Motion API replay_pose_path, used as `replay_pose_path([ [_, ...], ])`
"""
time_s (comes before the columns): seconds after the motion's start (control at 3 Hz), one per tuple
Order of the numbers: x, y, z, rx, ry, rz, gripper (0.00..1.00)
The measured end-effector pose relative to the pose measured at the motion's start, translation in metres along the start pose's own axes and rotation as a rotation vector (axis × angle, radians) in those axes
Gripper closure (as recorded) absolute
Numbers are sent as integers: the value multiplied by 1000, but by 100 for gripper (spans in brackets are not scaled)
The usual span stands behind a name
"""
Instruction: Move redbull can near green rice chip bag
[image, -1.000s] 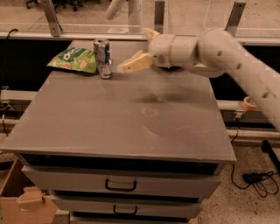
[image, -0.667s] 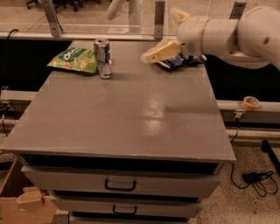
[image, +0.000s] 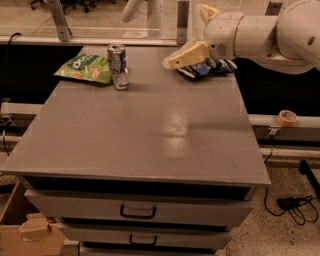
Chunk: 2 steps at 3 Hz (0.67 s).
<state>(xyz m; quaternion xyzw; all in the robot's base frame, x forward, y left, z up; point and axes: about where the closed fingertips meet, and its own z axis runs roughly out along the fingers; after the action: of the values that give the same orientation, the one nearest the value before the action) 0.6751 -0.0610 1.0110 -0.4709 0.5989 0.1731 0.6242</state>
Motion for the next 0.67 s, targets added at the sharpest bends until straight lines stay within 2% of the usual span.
replay_pose_path([
  [0.33, -1, -41, -22, 56, 55, -117, 0],
  [0.67, -25, -108, -71, 215, 129, -299, 0],
])
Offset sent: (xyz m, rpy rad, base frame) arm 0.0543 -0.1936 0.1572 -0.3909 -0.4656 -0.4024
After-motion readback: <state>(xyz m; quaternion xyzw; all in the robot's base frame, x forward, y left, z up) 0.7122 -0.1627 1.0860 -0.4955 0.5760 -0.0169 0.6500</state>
